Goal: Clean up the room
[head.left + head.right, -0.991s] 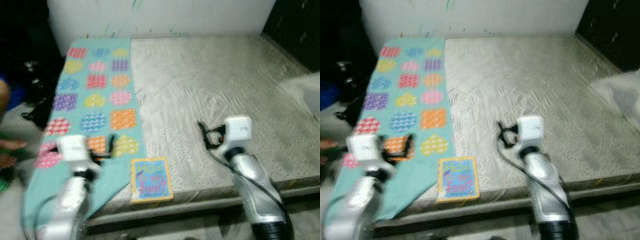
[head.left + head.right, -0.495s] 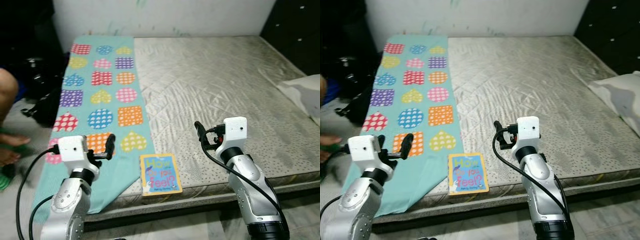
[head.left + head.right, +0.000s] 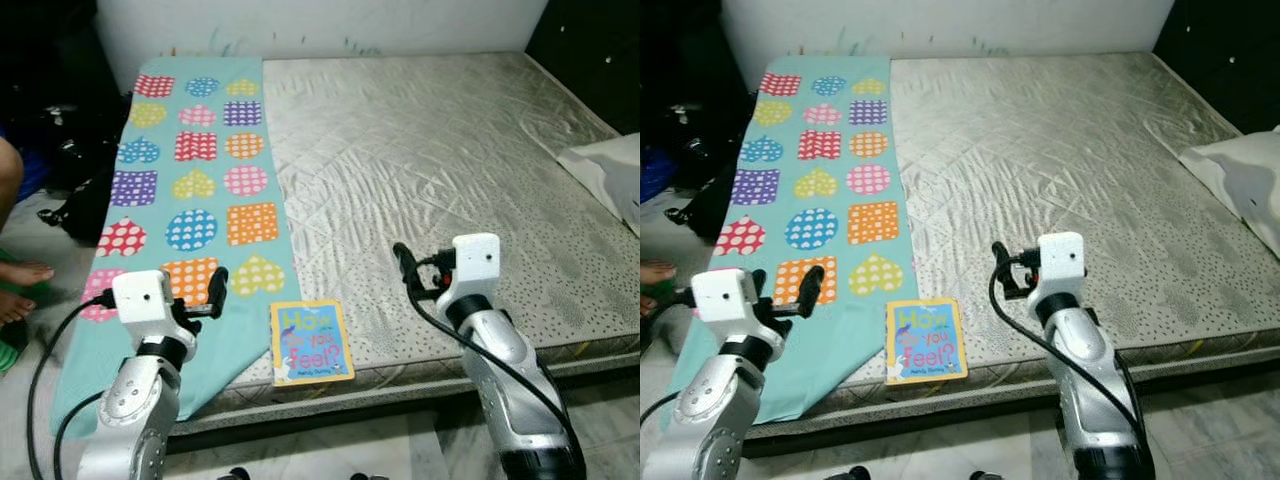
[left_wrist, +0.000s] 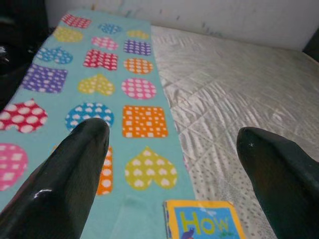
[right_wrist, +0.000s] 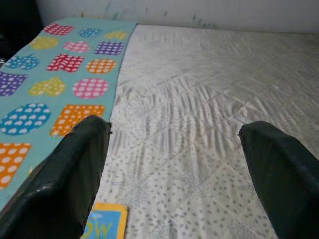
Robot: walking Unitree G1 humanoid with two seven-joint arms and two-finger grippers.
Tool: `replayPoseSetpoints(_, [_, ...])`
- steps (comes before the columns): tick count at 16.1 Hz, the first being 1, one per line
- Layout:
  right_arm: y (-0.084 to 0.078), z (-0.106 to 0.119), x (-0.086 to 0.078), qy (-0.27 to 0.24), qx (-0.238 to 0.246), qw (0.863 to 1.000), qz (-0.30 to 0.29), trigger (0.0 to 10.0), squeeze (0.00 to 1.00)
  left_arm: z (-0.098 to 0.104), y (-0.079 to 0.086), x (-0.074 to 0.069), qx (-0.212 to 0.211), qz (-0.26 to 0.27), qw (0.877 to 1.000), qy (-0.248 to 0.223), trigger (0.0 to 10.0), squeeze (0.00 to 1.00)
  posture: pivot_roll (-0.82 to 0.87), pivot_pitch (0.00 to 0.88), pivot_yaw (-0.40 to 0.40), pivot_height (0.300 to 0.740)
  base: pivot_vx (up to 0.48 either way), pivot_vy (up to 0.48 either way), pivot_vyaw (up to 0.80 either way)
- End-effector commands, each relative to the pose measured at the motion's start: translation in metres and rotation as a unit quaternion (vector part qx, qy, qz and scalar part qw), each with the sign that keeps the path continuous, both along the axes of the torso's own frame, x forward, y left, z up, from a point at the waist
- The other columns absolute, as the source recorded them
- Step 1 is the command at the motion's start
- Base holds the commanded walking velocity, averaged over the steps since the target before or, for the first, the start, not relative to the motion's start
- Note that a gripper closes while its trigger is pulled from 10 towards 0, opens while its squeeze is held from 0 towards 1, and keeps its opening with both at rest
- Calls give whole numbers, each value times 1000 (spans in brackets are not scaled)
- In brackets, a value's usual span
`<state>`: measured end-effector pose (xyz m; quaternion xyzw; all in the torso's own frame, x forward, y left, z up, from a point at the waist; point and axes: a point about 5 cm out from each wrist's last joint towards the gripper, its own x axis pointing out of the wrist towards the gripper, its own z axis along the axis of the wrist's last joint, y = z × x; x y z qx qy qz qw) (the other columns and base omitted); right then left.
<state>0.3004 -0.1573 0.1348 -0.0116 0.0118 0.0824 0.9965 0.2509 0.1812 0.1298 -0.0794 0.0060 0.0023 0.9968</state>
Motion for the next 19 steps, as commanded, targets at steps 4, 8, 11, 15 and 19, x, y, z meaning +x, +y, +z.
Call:
replayPoseSetpoints(4, [-4, 2, -12, 3, -8, 1000, 6, 10000, 0, 2, 11, -9, 15, 15, 1000, 9, 10000, 0, -52, 239, -21, 740, 0, 0, 0])
replayPoseSetpoints(8, [-14, -3, -25, 22, -20, 1000, 8, 10000, 0, 0, 9, -19, 14, 8, 1000, 25, 10000, 0, -54, 282, -20, 740, 0, 0, 0])
replayPoseSetpoints(11, [-15, -4, -33, 32, -21, 999, 13, 10000, 0, 0, 13, -25, 18, 11, 999, 33, 10000, 0, -46, 310, -20, 740, 0, 0, 0])
replayPoseSetpoints(15, [-11, -4, -40, 39, -7, 999, 23, 10000, 0, 2, 13, -30, 20, 10, 999, 41, 10000, 0, -35, 334, -17, 720, 0, 0, 0])
replayPoseSetpoints(19, [-10, -3, -42, 43, -2, 999, 24, 10000, 0, 1, 11, -30, 21, 3, 999, 47, 10000, 0, -38, 340, -12, 715, 0, 0, 0])
